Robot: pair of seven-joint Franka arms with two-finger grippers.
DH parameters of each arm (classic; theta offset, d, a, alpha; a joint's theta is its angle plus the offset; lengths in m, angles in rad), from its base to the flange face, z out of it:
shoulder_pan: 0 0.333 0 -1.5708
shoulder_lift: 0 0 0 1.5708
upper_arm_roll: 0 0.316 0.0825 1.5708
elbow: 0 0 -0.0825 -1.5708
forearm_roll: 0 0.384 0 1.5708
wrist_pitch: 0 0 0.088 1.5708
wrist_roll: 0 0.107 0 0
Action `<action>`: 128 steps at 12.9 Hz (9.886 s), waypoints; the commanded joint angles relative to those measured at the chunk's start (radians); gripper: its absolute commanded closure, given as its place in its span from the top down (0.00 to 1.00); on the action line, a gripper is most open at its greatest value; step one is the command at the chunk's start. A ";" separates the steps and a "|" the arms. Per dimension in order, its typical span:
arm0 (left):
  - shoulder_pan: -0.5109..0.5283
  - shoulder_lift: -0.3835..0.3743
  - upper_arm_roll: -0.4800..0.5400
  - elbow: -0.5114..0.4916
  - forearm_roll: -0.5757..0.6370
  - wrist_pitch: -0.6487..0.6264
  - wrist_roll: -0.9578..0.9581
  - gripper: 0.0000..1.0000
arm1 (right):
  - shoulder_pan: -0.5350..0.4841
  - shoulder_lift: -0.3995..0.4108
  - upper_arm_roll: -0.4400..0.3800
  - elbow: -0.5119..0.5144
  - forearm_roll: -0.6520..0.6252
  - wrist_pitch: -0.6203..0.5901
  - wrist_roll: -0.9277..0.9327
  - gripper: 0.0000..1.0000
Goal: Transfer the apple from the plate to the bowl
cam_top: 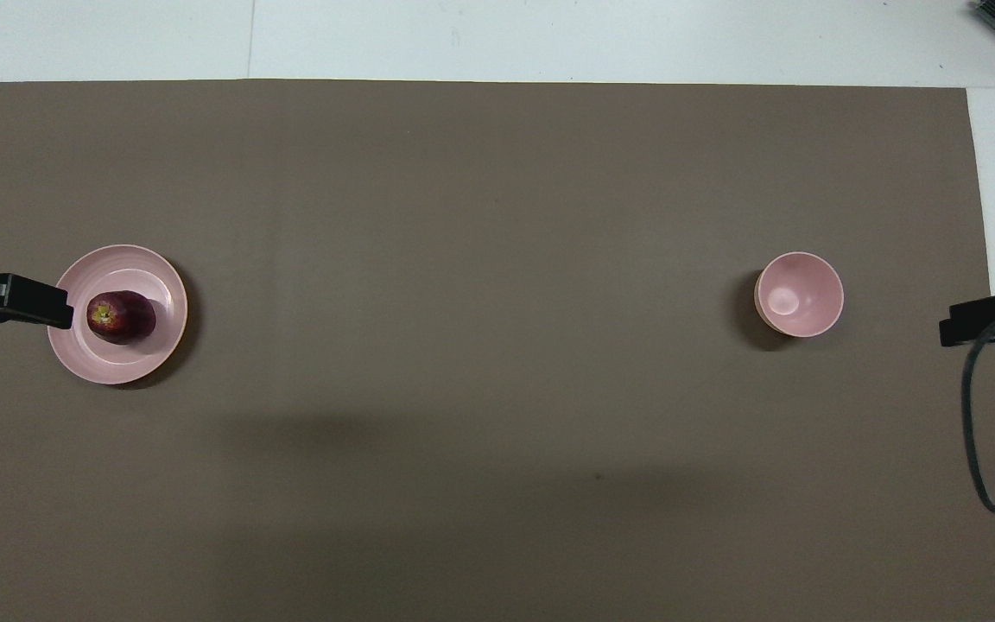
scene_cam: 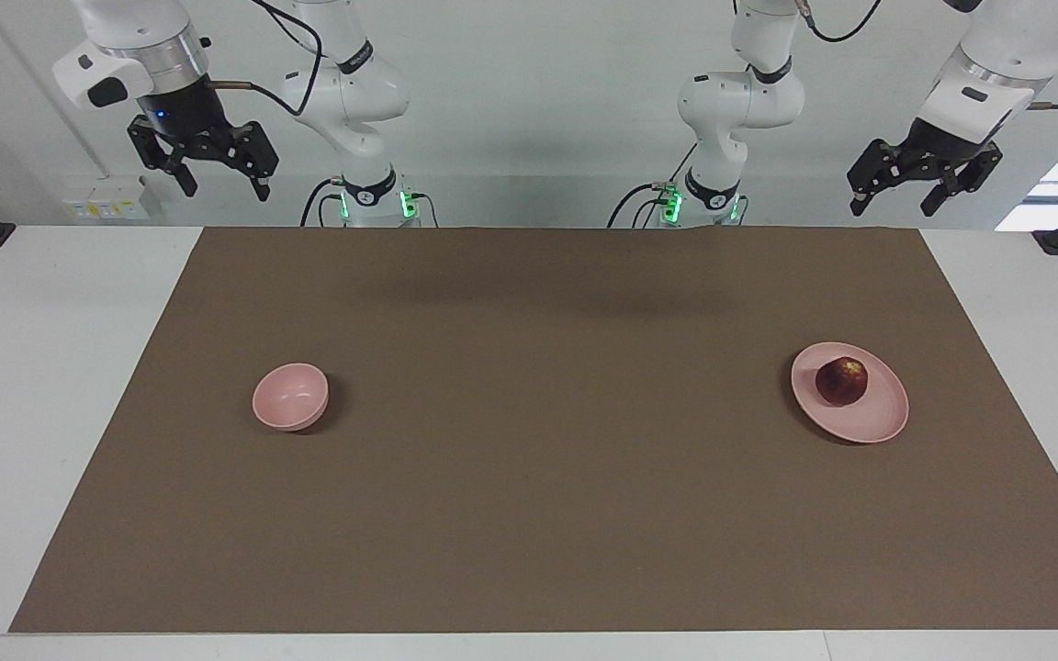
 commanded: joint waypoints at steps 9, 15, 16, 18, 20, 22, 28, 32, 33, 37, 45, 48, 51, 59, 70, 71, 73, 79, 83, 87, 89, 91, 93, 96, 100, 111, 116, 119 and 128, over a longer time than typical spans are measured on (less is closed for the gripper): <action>0.109 0.059 0.003 -0.424 0.004 0.558 0.158 1.00 | -0.016 -0.018 -0.003 -0.017 0.026 0.002 -0.024 1.00; 0.119 0.146 0.001 -0.433 0.004 0.659 0.140 1.00 | -0.014 -0.030 0.004 -0.035 0.017 -0.004 -0.030 1.00; 0.117 0.149 0.001 -0.433 0.004 0.660 0.129 1.00 | -0.014 -0.034 0.005 -0.043 0.023 -0.003 -0.030 1.00; 0.119 0.150 0.001 -0.433 0.004 0.680 0.126 1.00 | -0.014 -0.035 0.005 -0.044 0.025 0.004 -0.028 1.00; 0.120 0.187 0.001 -0.433 0.004 0.711 0.134 1.00 | -0.014 -0.035 0.003 -0.044 0.025 0.008 -0.028 1.00; 0.119 0.192 0.001 -0.433 0.004 0.725 0.131 1.00 | -0.014 -0.035 0.003 -0.044 0.026 0.008 -0.028 1.00; 0.131 0.222 0.003 -0.433 0.004 0.774 0.128 1.00 | -0.014 -0.038 0.003 -0.049 0.026 0.008 -0.030 1.00; 0.137 0.227 0.001 -0.429 0.004 0.780 0.126 1.00 | -0.014 -0.038 0.003 -0.049 0.026 0.005 -0.030 1.00; 0.137 0.227 0.001 -0.427 0.004 0.778 0.126 0.95 | -0.014 -0.038 0.003 -0.051 0.025 0.005 -0.030 1.00; 0.134 0.229 0.001 -0.416 0.004 0.758 0.134 0.00 | -0.014 -0.038 0.003 -0.049 0.026 0.007 -0.030 1.00; 0.117 0.213 -0.029 -0.194 -0.180 0.379 0.135 0.00 | -0.014 -0.061 0.003 -0.084 0.026 0.007 -0.019 1.00; 0.117 0.177 -0.110 -0.166 -0.319 0.317 0.131 0.00 | -0.014 -0.070 0.003 -0.100 0.028 -0.004 -0.019 1.00; 0.117 0.175 -0.185 -0.166 -0.516 0.298 0.131 0.00 | -0.014 -0.076 0.003 -0.203 0.096 0.051 -0.010 1.00; 0.119 0.184 -0.391 -0.074 -0.905 0.310 -0.073 0.00 | 0.053 -0.029 0.005 -0.356 0.369 0.281 0.408 1.00; 0.119 0.176 -0.621 -0.036 -1.110 0.565 -0.228 0.00 | 0.065 0.025 0.005 -0.314 0.846 0.448 1.085 1.00; 0.119 0.176 -0.627 -0.036 -1.128 0.592 -0.234 0.00 | 0.070 0.028 0.006 -0.307 0.869 0.453 1.116 1.00; 0.119 0.176 -0.644 -0.036 -1.147 0.611 -0.240 0.00 | 0.132 0.030 0.006 -0.307 0.902 0.516 1.201 1.00; 0.119 0.176 -0.646 -0.038 -1.185 0.633 -0.241 0.00 | 0.174 0.108 0.014 -0.259 0.995 0.574 1.216 1.00; 0.120 0.176 -0.646 -0.038 -1.187 0.631 -0.241 0.00 | 0.203 0.108 0.038 -0.259 1.003 0.605 1.219 1.00; 0.122 0.176 -0.646 -0.038 -1.185 0.631 -0.242 0.00 | 0.225 0.108 0.044 -0.258 1.002 0.632 1.217 1.00; 0.123 0.176 -0.646 -0.038 -1.185 0.629 -0.242 0.00 | 0.245 0.114 0.049 -0.258 1.003 0.662 1.219 1.00; 0.123 0.175 -0.646 -0.038 -1.185 0.629 -0.242 0.00 | 0.260 0.123 0.051 -0.258 1.003 0.682 1.219 1.00; 0.122 0.175 -0.646 -0.038 -1.185 0.631 -0.242 0.00 | 0.262 0.131 0.055 -0.258 1.002 0.685 1.217 1.00; 0.125 0.175 -0.646 -0.038 -1.185 0.628 -0.244 0.00 | 0.260 0.134 0.055 -0.256 1.002 0.683 1.213 0.30; 0.128 0.173 -0.646 -0.038 -1.185 0.622 -0.247 0.00 | 0.259 0.139 0.055 -0.245 1.003 0.680 1.216 0.00; 0.126 0.160 -0.646 -0.036 -1.177 0.628 -0.303 1.00 | 0.245 0.136 0.054 -0.236 0.988 0.663 1.206 0.00; 0.142 0.138 -0.634 -0.036 -0.988 0.559 -0.305 1.00 | 0.243 0.134 0.049 -0.238 0.983 0.662 1.188 0.00; 0.207 0.138 -0.628 -0.038 -0.908 0.461 -0.300 1.00 | 0.208 0.133 0.043 -0.244 0.982 0.642 1.138 0.00; 0.310 0.133 -0.623 -0.036 -0.248 0.240 -0.294 1.00 | 0.047 0.136 0.043 -0.254 0.588 0.484 0.791 0.00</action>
